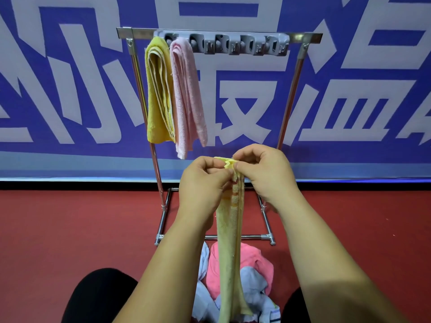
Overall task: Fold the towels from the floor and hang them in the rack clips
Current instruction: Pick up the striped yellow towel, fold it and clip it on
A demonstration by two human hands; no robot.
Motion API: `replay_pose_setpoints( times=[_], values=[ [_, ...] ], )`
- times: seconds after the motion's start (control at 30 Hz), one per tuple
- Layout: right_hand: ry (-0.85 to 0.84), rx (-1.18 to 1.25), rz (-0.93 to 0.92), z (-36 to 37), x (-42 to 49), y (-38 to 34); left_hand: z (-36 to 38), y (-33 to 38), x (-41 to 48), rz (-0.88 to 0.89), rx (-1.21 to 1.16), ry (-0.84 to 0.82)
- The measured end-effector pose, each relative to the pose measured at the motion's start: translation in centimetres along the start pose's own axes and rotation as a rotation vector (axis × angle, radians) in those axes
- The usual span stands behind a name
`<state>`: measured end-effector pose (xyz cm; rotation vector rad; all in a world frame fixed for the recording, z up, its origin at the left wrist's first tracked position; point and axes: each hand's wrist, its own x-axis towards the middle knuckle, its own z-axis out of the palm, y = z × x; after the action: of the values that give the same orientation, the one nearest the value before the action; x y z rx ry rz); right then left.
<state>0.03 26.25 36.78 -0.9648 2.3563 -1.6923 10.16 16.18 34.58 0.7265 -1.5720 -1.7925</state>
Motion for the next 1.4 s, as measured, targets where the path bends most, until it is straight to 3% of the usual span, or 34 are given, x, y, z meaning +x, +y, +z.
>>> replay_pose_setpoints(
  times=[0.23,0.53,0.67,0.83,1.0,1.17,1.4],
  values=[
    [-0.019,0.051,0.001,0.1,-0.2,0.5,-0.1,-0.2,0.0,0.024,0.06,-0.04],
    [-0.199,0.241,-0.031,-0.6,-0.1,0.7,-0.8,0.5,0.2,0.056,0.046,-0.098],
    [-0.115,0.194,-0.066,-0.3,0.1,0.4,-0.8,0.7,0.2,0.079,0.017,-0.124],
    [-0.051,0.21,-0.075,-0.9,0.8,0.8,-2.0,0.5,0.9,0.125,0.106,0.032],
    [-0.065,0.26,-0.062,-1.8,1.2,0.5,-2.3,0.4,2.4,0.014,0.041,-0.212],
    [-0.019,0.272,-0.06,-2.9,1.5,0.4,-2.1,1.4,3.4,0.14,0.059,-0.243],
    [0.01,0.218,-0.073,-3.2,1.8,-0.4,-1.9,1.7,4.1,0.127,0.049,-0.28]
  ],
)
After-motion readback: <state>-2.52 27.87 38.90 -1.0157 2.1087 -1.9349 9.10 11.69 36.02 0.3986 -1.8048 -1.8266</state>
